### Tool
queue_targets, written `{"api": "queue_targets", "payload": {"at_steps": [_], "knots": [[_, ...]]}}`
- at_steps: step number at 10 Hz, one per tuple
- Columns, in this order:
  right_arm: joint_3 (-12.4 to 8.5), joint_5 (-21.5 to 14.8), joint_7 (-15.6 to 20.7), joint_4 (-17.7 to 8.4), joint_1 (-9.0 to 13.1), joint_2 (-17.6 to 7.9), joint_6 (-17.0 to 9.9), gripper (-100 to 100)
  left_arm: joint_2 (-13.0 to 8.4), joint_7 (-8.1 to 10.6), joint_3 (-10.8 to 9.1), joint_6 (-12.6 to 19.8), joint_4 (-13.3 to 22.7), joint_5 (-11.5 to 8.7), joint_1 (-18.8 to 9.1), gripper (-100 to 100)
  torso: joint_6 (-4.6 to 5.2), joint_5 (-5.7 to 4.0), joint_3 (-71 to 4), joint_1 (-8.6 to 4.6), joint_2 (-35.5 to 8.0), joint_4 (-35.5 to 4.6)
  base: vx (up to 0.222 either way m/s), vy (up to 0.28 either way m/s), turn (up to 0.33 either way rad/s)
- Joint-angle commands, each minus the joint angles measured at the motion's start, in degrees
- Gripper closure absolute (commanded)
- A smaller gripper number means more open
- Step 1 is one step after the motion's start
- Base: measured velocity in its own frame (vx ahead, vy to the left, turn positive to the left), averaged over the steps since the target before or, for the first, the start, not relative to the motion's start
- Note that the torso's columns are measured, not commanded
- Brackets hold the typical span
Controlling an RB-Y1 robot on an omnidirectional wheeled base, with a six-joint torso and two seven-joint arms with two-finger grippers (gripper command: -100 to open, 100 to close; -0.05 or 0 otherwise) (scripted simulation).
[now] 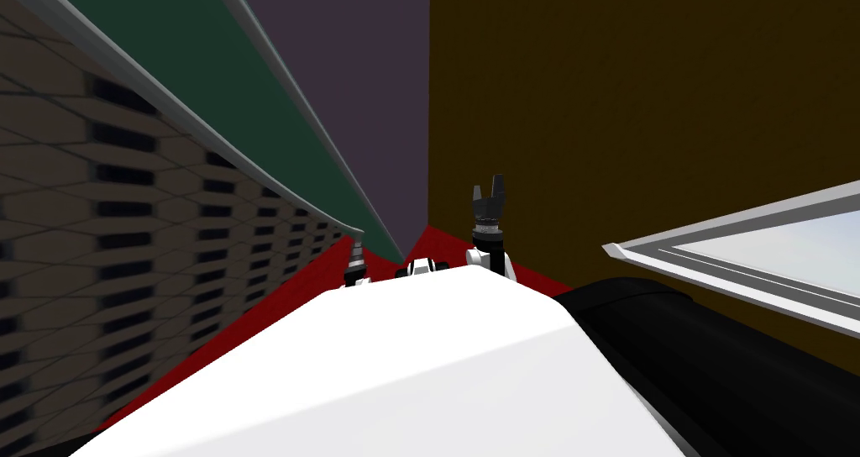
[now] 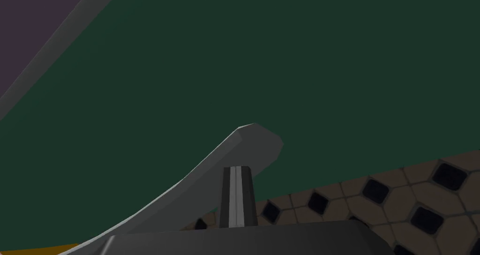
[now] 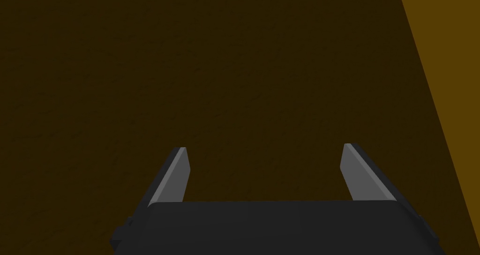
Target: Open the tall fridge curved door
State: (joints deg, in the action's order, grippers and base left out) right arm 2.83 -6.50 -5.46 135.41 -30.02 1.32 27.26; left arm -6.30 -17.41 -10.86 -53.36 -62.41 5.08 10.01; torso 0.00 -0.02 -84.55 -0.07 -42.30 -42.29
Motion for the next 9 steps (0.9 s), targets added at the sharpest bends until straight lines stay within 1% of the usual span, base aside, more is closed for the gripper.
{"api": "queue_targets", "payload": {"at_steps": [1,2,9], "knots": [[0.0,0.0,0.0,0.0,0.0,0.0,0.0,0,-2.0,0.57,-0.25,2.7,-1.0,0.5,-0.7,-100,0.00,0.02,0.0,0.05,0.0,0.0,-0.036,-0.048,0.003],[0.0,0.0,0.0,0.0,0.0,0.0,0.0,0,-3.4,1.02,-0.43,5.0,-2.0,0.9,-1.2,-100,0.00,0.02,0.0,0.05,0.0,0.0,-0.050,-0.065,0.009],[0.0,0.0,0.0,0.0,0.0,0.0,0.0,0,-8.5,2.66,-1.06,13.3,-5.3,2.4,-3.2,-100,-0.01,0.03,0.0,0.09,0.0,0.0,-0.035,-0.051,0.004]]}}
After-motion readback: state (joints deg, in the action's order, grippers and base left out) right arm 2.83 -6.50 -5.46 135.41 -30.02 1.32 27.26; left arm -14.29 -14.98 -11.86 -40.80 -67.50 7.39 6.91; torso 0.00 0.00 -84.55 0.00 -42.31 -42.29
